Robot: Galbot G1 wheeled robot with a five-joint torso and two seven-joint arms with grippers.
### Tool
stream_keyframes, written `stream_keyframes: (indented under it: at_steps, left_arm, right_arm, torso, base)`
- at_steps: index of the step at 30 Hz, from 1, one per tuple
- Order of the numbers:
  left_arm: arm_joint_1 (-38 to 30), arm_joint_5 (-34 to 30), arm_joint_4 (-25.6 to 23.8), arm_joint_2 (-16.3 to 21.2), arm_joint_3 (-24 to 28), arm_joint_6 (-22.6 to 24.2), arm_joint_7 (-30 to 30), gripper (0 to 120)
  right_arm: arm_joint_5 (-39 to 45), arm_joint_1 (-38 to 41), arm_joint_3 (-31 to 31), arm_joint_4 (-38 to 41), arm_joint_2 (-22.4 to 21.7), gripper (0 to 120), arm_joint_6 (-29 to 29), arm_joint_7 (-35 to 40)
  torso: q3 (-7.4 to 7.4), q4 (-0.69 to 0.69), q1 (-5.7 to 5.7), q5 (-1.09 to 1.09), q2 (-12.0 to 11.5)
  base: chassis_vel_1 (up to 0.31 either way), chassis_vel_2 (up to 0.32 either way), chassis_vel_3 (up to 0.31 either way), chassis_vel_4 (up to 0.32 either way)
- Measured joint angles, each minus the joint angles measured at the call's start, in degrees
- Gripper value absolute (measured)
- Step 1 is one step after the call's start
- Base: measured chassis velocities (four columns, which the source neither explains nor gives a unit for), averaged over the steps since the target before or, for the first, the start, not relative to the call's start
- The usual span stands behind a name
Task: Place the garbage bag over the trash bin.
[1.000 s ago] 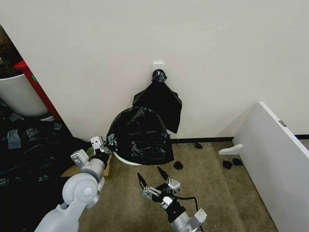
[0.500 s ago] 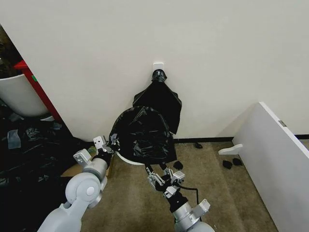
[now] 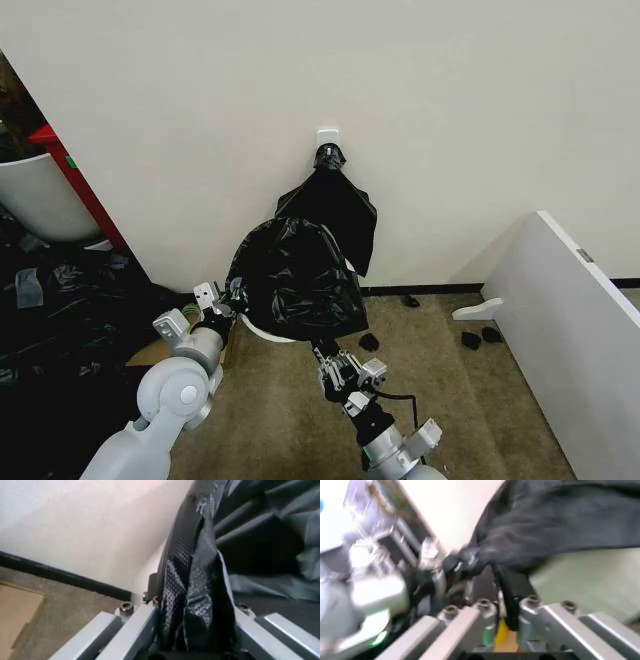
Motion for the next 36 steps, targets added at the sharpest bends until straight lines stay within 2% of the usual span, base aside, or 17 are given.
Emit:
stream_keyframes:
  at_steps: [2, 5, 6, 7, 9, 11, 13, 16, 23, 24, 26, 29, 32, 34, 36]
  left_arm:
    - [0.25, 0.46, 0.07, -0.07, -0.01, 0.0, -0.43, 1]
    - [0.6, 0.77, -0.32, -0.2, 0.12, 0.0, -0.36, 1]
    - [0.77, 0.94, -0.5, -0.21, 0.11, 0.0, -0.31, 1]
    - [0.9, 1.08, -0.65, -0.2, 0.06, -0.01, -0.32, 1]
    - [0.99, 1.09, -0.68, -0.2, 0.01, 0.0, -0.31, 1]
    - [1.16, 1.13, -0.9, -0.16, -0.13, 0.0, -0.3, 1]
    - [1.22, 1.15, -0.98, -0.16, -0.16, -0.01, -0.29, 1]
    - [1.46, 1.25, -1.12, -0.14, -0.21, -0.01, -0.28, 1]
    - [1.66, 1.41, -1.17, 0.02, -0.33, -0.08, -0.21, 1]
    - [1.64, 1.47, -1.12, 0.08, -0.37, -0.11, -0.19, 1]
    - [1.55, 1.49, -0.94, 0.14, -0.4, -0.15, -0.19, 1]
    - [1.5, 1.5, -0.89, 0.15, -0.4, -0.16, -0.19, 1]
    - [1.51, 1.5, -1.02, 0.12, -0.38, -0.16, -0.19, 1]
    - [1.52, 1.5, -1.11, 0.13, -0.38, -0.16, -0.19, 1]
    - [1.52, 1.5, -1.17, 0.14, -0.38, -0.16, -0.19, 1]
  right_arm:
    - [-0.87, -0.2, -0.36, -0.09, 0.05, 1, -0.07, 0.08]
    - [-0.91, 0.09, -0.16, -0.24, 0.16, 10, -0.24, 0.75]
    - [-0.62, 0.07, -0.18, -0.28, 0.17, 15, -0.45, 0.96]
    - [-0.21, 0.23, -0.04, -0.29, 0.19, 19, -0.58, 1.19]
    - [0.02, 0.28, -0.05, -0.3, 0.21, 21, -0.69, 1.31]
    - [0.73, 0.46, 0.0, -0.35, 0.24, 34, -0.95, 1.7]
    - [0.85, 0.46, 0.01, -0.36, 0.24, 37, -1.0, 1.77]
    - [0.83, 0.28, -0.01, -0.34, 0.16, 50, -1.07, 1.85]
    - [0.66, -1.41, -0.93, 0.88, -0.64, 62, -2.33, 4.41]
    - [0.91, -1.71, -1.19, 1.45, -0.79, 71, -3.11, 5.82]
    - [1.19, -1.96, -1.28, 1.76, -0.93, 79, -3.56, 6.71]
    - [1.64, -1.91, -1.28, 1.82, -0.95, 77, -3.78, 7.1]
    - [2.49, -1.42, -1.21, 1.82, -0.83, 65, -3.9, 7.23]
    - [2.76, -1.24, -1.15, 1.81, -0.76, 63, -3.9, 7.21]
    - [3.57, -0.83, -1.04, 1.8, -0.61, 52, -3.85, 7.09]
  torso:
    - [0.02, 0.0, 0.0, 0.02, -0.01]
    - [0.0, 0.02, 0.0, -0.04, 0.0]
    - [0.0, -0.02, 0.0, 0.01, 0.0]
    - [0.0, 0.0, -0.01, 0.03, 0.0]
    - [0.0, 0.01, 0.0, -0.01, 0.0]
    - [0.0, 0.01, 0.0, 0.02, 0.0]
    - [0.0, 0.01, 0.0, 0.01, 0.0]
    - [0.0, 0.0, 0.0, 0.0, 0.0]
    - [0.0, 0.0, 0.0, 0.0, 0.0]
    - [0.0, 0.0, 0.0, 0.0, 0.0]
    - [0.0, 0.0, 0.0, 0.0, 0.0]
    - [0.0, 0.0, 0.0, 0.0, 0.0]
    - [0.0, 0.0, 0.0, 0.0, 0.0]
    - [0.0, 0.0, 0.0, 0.0, 0.0]
    - [0.0, 0.0, 0.0, 0.0, 0.0]
  base:
    - [0.0, 0.0, 0.0, 0.0]
    - [0.0, 0.0, 0.0, 0.0]
    - [0.0, 0.0, 0.0, 0.0]
    - [0.0, 0.0, 0.0, 0.0]
    - [0.0, 0.0, 0.0, 0.0]
    - [0.0, 0.0, 0.0, 0.0]
    - [0.0, 0.0, 0.0, 0.0]
    - [0.0, 0.0, 0.0, 0.0]
    - [0.0, 0.0, 0.0, 0.0]
    - [0.0, 0.0, 0.0, 0.0]
    - [0.0, 0.0, 0.0, 0.0]
    - [0.0, 0.0, 0.0, 0.0]
    - [0.0, 0.0, 0.0, 0.0]
    - [0.0, 0.0, 0.0, 0.0]
    - [0.0, 0.0, 0.0, 0.0]
